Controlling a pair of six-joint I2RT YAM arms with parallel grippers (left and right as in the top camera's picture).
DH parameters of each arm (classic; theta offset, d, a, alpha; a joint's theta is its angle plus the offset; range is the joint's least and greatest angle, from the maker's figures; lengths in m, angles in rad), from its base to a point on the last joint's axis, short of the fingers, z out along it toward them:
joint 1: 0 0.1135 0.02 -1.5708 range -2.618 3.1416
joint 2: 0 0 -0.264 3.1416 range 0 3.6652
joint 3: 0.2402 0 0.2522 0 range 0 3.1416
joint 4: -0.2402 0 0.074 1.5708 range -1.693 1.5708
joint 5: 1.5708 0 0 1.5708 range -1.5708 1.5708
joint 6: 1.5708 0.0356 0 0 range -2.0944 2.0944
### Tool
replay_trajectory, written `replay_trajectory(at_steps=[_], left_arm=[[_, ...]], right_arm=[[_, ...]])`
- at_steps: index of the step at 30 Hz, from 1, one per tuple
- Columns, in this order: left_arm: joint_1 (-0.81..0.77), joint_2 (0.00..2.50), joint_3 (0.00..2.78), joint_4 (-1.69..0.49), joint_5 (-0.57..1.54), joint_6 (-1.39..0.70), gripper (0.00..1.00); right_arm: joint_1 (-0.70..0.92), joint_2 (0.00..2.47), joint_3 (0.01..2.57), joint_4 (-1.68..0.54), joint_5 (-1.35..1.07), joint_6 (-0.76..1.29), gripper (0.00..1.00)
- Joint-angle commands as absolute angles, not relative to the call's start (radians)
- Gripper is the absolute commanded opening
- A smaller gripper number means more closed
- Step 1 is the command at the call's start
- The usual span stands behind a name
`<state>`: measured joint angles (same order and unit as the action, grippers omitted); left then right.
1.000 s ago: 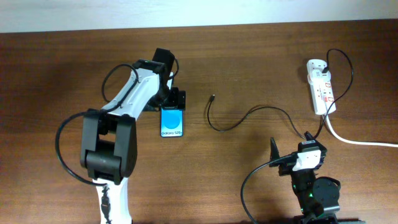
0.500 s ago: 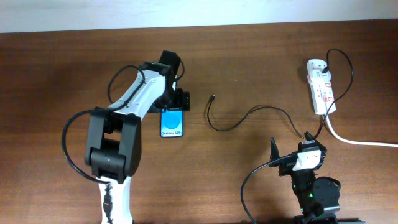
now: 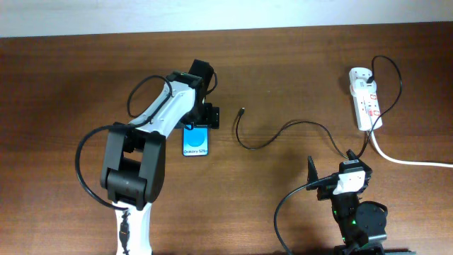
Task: Plug charger to phone and switch on socket
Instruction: 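Move the left gripper over the blue phone and lower onto it, then close the left gripper on the phone's top edge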
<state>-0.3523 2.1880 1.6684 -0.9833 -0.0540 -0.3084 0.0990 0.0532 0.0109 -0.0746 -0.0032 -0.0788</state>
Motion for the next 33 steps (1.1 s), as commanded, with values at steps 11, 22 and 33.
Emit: replay_trajectory(at_steps=[11, 22, 33], left_arm=[[-0.351, 2.21, 1.645, -0.969, -0.068, -0.396, 0.99], [-0.351, 2.21, 1.589, -0.895, -0.068, -0.329, 0.99], [-0.351, 2.21, 1.588, -0.92, -0.068, -0.287, 0.99]], right_arm=[[0.104, 0.046, 0.006, -0.08, 0.005, -0.075, 0.98], [0.104, 0.046, 0.006, -0.08, 0.005, -0.075, 0.98], [0.104, 0.046, 0.006, -0.08, 0.005, -0.075, 0.98]])
